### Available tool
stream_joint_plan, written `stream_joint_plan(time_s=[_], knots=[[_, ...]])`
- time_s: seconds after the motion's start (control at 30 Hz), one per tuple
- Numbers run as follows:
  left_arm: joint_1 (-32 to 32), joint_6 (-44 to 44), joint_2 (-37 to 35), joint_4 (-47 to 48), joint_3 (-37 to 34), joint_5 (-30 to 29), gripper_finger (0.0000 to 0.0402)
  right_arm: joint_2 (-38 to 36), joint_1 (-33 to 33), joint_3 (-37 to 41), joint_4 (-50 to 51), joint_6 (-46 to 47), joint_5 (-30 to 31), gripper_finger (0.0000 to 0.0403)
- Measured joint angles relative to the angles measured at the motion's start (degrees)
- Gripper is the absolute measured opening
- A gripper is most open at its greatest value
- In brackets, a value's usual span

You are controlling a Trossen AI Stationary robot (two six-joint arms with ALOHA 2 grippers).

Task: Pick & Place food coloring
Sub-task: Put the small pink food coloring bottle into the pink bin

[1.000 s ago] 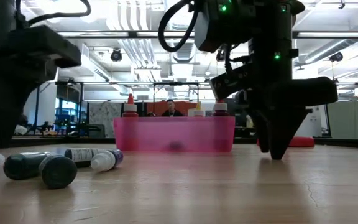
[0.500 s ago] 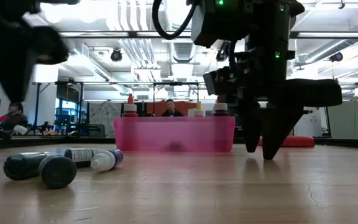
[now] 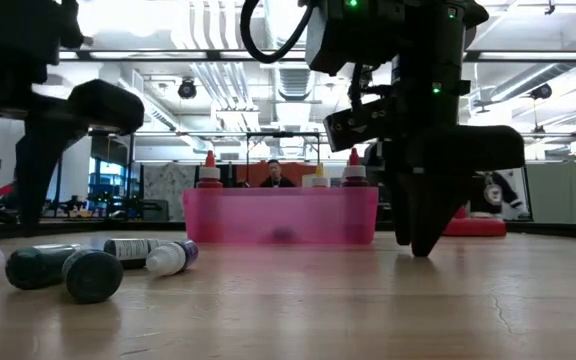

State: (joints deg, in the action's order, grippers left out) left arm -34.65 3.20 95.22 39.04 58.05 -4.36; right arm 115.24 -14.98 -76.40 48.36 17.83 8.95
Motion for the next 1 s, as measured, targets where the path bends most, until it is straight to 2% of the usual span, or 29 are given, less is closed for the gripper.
stream_joint_plan(time_s=[0.4, 1.0], knots=[[0.04, 4.27, 0.28, -8.19, -1.93, -0.92, 0.0165, 0.00, 0.00, -0.04, -0.50, 1.60, 0.00, 0.0201], [0.04, 2.49, 0.48, -15.69, -5.67, -0.54, 0.0165, -0.04, 0.02, -0.04, -0.72, 2.01, -0.04, 0.0201]])
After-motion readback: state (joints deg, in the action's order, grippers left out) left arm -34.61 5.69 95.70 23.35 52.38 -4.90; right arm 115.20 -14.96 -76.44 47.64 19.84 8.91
